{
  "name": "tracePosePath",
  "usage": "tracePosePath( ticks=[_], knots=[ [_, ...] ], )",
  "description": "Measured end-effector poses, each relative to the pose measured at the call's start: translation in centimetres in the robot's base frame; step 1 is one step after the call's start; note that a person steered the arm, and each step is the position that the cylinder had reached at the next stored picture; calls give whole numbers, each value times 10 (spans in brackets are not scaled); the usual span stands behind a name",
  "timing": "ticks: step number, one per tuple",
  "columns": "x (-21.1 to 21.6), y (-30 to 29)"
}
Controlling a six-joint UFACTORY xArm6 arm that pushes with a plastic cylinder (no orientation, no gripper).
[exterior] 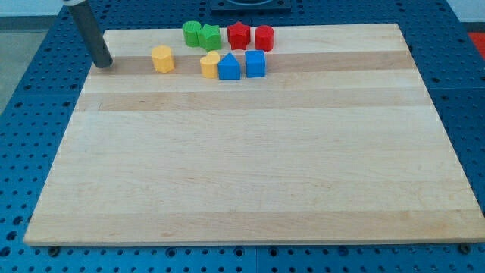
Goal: Keep yellow hexagon on left side of yellow heart
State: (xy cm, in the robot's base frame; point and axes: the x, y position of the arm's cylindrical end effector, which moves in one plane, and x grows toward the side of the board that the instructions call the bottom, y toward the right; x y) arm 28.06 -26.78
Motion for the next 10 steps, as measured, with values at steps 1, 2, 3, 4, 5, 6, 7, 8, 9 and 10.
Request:
tracePosePath(
  ticks=[1,2,3,4,5,6,7,8,9,10],
  knots=[
    [0,45],
    [0,65],
    [0,65],
    [0,77],
    [0,88],
    [2,92],
    [6,93],
    [6,98],
    [6,108],
    [9,114]
  ],
)
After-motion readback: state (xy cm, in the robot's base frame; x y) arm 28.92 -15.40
